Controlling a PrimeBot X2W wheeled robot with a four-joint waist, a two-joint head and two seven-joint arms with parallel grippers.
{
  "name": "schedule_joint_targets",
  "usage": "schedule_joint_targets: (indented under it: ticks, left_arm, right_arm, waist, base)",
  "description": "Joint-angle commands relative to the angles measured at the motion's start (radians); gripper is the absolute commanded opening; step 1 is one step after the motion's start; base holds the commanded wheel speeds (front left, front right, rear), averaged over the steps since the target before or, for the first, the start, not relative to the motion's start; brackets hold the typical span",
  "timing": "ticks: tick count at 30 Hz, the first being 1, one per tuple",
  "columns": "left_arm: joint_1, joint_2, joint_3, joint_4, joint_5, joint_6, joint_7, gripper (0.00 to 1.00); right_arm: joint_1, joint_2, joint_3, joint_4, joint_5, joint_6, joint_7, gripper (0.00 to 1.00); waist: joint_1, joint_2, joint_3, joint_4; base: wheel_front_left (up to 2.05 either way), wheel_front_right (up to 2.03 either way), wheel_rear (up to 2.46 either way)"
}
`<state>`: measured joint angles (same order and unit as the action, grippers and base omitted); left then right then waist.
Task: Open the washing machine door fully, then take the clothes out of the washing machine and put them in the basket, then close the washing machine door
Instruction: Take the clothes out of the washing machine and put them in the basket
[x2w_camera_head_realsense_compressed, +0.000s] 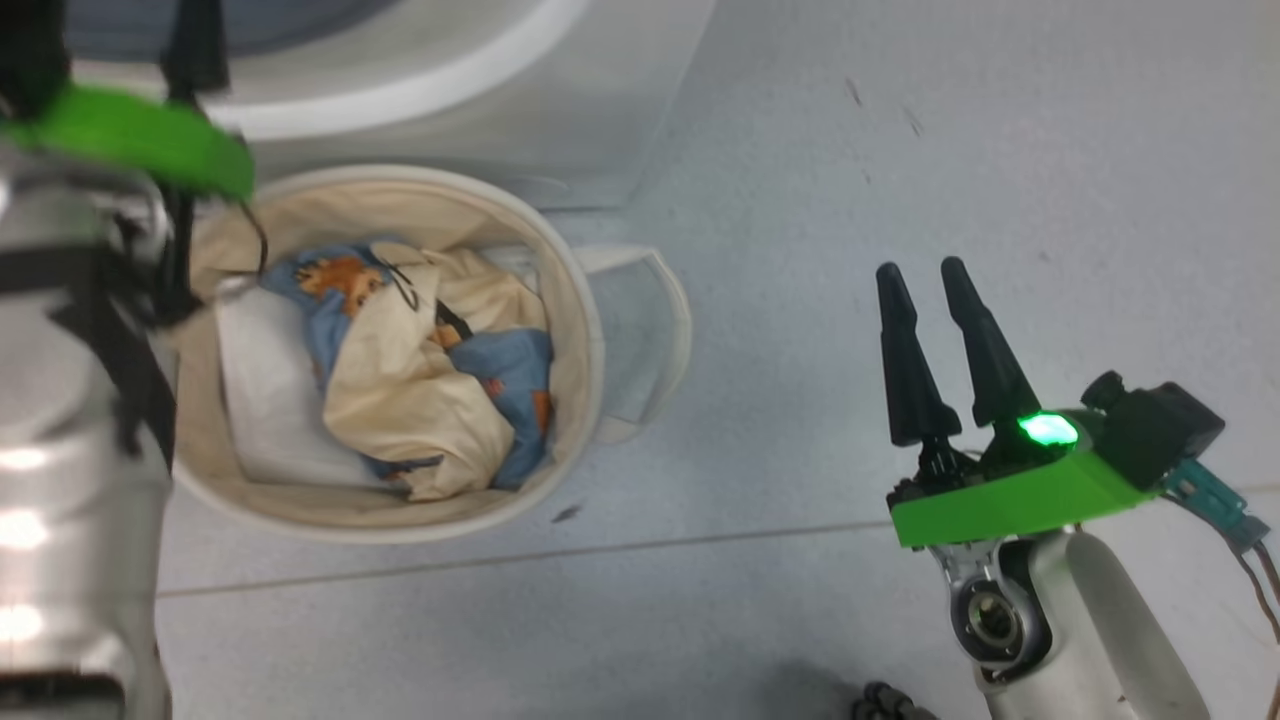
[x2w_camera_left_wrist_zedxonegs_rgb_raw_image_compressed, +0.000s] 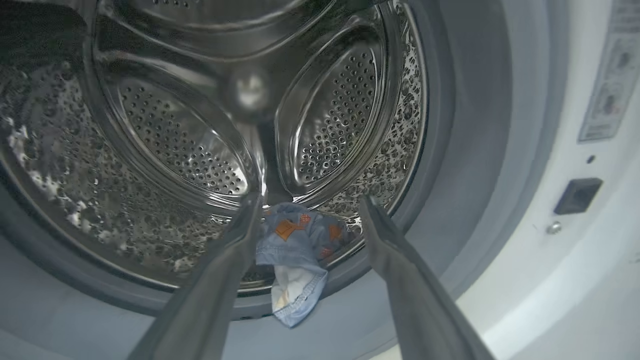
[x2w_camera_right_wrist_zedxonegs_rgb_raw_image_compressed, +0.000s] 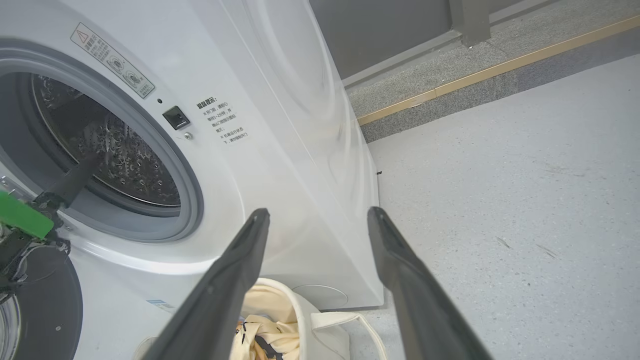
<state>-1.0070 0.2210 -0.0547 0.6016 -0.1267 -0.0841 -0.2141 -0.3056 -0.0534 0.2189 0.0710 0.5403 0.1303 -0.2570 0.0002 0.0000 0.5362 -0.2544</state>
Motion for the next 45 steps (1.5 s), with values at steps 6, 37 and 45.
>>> schedule_joint_targets:
  ticks: [6,37,45]
  left_arm:
    - [-0.166,0.017,0.061,0.105,-0.14,-0.034,0.104,1.0]
    - [-0.467,0.086,-0.361,0.435,-0.378,-0.047,0.213,1.0]
    - [-0.525,0.07,-0.385,0.499,-0.393,-0.047,0.197,0.0]
  right_arm:
    - [-0.019,0.003,0.031,-0.051,0.015,0.0,-0.005,1.0]
    - [-0.066,0.003,0.033,-0.078,0.017,0.0,-0.005,1.0]
    - [-0.076,0.003,0.034,-0.084,0.018,0.0,-0.005,1.0]
  waist:
    - [-0.0002,0.0,0.06,-0.036]
    - [-0.0002,0.0,0.177,-0.069]
    - [-0.0002,0.0,0.203,-0.072]
  base:
    - [0.0,0.0,0.0]
    - [0.0,0.0,0.0]
    - [0.0,0.0,0.0]
